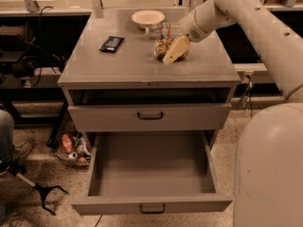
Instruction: Place orange can into middle drawer
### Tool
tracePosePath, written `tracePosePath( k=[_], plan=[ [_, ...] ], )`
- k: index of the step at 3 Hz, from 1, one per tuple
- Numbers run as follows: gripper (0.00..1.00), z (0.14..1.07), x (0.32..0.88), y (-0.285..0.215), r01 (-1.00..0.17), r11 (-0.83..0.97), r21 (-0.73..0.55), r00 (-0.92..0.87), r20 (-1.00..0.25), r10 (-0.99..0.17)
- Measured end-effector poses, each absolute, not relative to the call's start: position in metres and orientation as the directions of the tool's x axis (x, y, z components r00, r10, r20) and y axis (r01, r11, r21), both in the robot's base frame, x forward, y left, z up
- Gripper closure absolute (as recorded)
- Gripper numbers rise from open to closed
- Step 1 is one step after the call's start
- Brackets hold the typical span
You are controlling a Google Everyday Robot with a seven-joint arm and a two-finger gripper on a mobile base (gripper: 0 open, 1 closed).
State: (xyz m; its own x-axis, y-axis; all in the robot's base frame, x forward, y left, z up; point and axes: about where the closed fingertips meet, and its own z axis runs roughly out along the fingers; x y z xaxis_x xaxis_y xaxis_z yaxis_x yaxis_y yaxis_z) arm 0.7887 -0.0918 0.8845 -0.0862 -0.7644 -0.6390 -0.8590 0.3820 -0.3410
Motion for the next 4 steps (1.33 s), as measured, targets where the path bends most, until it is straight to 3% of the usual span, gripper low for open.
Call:
tracePosePath(
  k=[1,2,4],
  plan=[
    [0.0,0.877,0.792,-0.075,-0.878,0.361,-0.315,-0.075,-0.653,-0.754],
    [0.18,0.87,0.793,-0.065,-0.893,0.359,-0.271,-0.078,-0.693,-0.716],
    [0.65,0.863,0.786,-0.057,-0.904,0.377,-0.204,-0.076,-0.789,-0.61]
  ],
)
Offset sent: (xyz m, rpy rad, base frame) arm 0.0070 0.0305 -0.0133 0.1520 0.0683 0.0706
